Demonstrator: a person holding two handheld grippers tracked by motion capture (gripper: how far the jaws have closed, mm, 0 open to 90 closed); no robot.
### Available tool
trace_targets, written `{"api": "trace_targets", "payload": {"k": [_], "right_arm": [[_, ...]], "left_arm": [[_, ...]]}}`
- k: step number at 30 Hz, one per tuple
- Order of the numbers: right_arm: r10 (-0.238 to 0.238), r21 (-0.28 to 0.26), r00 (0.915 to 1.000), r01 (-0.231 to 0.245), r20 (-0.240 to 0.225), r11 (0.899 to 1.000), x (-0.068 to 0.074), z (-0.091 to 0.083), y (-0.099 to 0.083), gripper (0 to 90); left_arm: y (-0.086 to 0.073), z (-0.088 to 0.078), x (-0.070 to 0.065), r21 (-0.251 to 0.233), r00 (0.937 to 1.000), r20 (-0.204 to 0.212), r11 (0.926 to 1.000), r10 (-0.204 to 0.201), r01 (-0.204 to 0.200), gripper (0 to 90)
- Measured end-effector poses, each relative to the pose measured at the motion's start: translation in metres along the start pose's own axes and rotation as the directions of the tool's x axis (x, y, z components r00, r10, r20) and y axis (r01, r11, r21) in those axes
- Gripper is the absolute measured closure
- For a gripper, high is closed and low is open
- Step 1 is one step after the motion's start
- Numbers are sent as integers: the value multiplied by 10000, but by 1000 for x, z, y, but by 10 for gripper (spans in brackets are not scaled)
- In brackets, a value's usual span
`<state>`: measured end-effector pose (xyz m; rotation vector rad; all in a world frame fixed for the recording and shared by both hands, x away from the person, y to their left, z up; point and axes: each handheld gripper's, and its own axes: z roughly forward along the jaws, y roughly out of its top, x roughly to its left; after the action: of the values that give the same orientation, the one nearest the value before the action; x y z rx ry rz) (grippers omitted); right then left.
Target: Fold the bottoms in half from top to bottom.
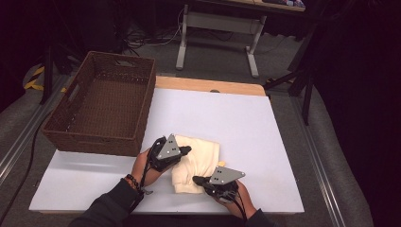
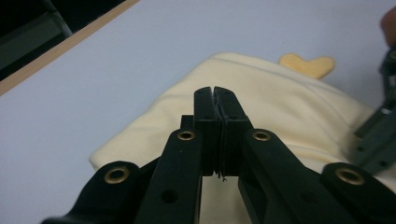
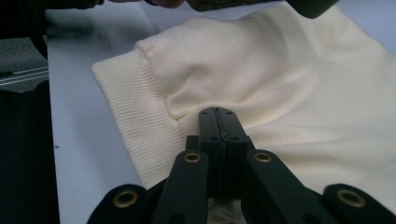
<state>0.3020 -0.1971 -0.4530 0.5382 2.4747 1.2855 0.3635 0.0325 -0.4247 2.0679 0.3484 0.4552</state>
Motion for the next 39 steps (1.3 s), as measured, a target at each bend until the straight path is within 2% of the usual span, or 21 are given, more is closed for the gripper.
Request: {"api": "trace_targets", "payload": {"k": [3,5,7,12,15,17,19,21,24,25,26,31,39], "right_arm": [[6,15,10000,-6,-54,10000,-1,0,0,899],[-1,18,10000,1,-36,10000,-1,0,0,899],[-27,14,10000,27,-48,10000,-1,0,0,899],[28,13,10000,-28,-78,10000,-1,0,0,899],[14,10,10000,-14,-77,10000,-1,0,0,899],[22,0,10000,-22,-93,10000,-1,0,0,899],[41,-23,9999,-41,-142,10000,-2,0,0,898],[106,-92,9997,-108,-240,9999,-3,-1,0,894],[43,-213,9996,-49,-282,9998,-5,-5,1,862],[10,-229,9997,-16,-257,9997,-5,-6,2,844],[-14,-282,9998,8,-223,9996,-6,-7,2,823],[169,-510,9998,-175,-123,9985,-10,-16,5,766],[149,-702,9996,-130,254,9974,-14,-24,9,711]], "left_arm": [[-4,0,-9,515,9985,302,9976,457,-473,897],[-11,2,-13,890,9972,475,9941,583,-624,898],[-18,4,-13,990,9974,524,9936,500,-550,898],[-29,11,-8,1139,9967,809,9935,-77,-16,899],[-34,13,-5,931,9932,1010,9945,-581,487,899],[-33,12,-5,1033,9941,1009,9942,-389,285,899],[-33,11,-6,947,9946,952,9950,-417,327,899],[-32,8,-6,810,9960,874,9967,-161,90,897],[-29,2,-4,661,9967,782,9977,-232,180,891],[-28,0,-3,558,9974,711,9984,-118,79,890],[-27,-2,-3,484,9973,710,9987,-212,178,886],[-21,-15,-2,10,9980,586,9997,-239,239,857],[-17,-26,0,-233,9985,544,9997,-106,119,837]]}}
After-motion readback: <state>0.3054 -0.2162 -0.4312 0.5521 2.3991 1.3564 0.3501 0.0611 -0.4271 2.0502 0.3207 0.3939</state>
